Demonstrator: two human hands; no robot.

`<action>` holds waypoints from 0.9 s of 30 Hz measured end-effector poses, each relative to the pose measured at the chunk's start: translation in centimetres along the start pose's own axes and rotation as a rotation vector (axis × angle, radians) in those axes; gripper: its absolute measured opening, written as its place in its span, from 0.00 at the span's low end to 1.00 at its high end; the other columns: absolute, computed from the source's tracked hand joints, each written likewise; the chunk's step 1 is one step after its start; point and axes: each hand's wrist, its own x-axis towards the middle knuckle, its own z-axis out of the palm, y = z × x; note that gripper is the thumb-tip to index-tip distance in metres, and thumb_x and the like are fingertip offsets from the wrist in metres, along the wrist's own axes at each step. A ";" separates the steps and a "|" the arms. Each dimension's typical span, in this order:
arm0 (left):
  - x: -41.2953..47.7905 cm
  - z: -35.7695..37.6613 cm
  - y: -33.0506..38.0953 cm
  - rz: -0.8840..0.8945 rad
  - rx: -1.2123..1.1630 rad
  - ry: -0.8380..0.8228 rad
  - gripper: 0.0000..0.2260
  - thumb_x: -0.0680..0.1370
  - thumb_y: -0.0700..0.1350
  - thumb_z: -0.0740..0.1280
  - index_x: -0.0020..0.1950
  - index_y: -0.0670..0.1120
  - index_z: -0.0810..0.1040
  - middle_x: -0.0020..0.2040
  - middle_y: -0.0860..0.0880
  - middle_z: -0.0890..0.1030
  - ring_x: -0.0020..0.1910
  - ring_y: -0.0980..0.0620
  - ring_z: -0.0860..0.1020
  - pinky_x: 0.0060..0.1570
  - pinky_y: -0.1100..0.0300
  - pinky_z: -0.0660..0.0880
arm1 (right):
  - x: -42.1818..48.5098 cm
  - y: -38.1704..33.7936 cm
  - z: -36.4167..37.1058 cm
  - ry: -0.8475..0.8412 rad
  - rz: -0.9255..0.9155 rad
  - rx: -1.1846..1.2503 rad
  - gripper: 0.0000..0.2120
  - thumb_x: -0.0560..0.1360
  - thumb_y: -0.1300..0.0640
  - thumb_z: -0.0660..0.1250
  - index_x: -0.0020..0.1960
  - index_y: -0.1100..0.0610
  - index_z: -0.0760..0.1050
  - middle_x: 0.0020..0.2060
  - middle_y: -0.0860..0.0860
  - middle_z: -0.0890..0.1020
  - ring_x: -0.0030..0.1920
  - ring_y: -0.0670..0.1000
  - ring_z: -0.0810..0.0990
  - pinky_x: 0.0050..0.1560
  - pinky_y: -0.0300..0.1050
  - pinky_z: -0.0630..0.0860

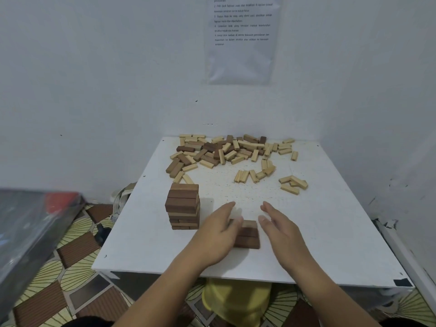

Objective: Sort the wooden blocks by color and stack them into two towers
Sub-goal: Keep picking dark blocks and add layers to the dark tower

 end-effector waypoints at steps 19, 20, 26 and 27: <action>-0.7 4.1 1.5 -0.094 -0.435 0.218 0.29 0.84 0.64 0.47 0.83 0.56 0.59 0.81 0.60 0.60 0.78 0.66 0.57 0.75 0.68 0.52 | 0.2 -1.2 4.3 0.118 0.086 0.411 0.20 0.87 0.51 0.54 0.78 0.48 0.68 0.74 0.39 0.70 0.74 0.40 0.66 0.70 0.33 0.62; -0.8 3.7 1.4 -0.069 -0.391 0.222 0.26 0.85 0.62 0.49 0.83 0.56 0.60 0.81 0.61 0.61 0.78 0.66 0.58 0.75 0.68 0.52 | 0.2 -1.0 3.8 0.105 0.066 0.370 0.20 0.86 0.53 0.55 0.77 0.48 0.69 0.73 0.40 0.71 0.73 0.39 0.66 0.66 0.29 0.62; -0.3 0.7 -0.5 0.112 0.228 -0.047 0.33 0.78 0.44 0.67 0.83 0.52 0.60 0.80 0.54 0.65 0.78 0.54 0.64 0.74 0.64 0.60 | 0.7 -0.3 -0.6 -0.165 -0.052 -0.294 0.33 0.75 0.59 0.70 0.78 0.46 0.66 0.71 0.39 0.70 0.72 0.42 0.67 0.67 0.32 0.61; -0.1 0.4 -0.5 0.130 0.311 -0.090 0.36 0.77 0.45 0.68 0.83 0.51 0.59 0.80 0.53 0.65 0.78 0.52 0.65 0.76 0.59 0.63 | 0.8 -0.3 -1.1 -0.233 -0.102 -0.402 0.35 0.75 0.58 0.71 0.79 0.46 0.64 0.73 0.38 0.67 0.74 0.42 0.65 0.67 0.28 0.57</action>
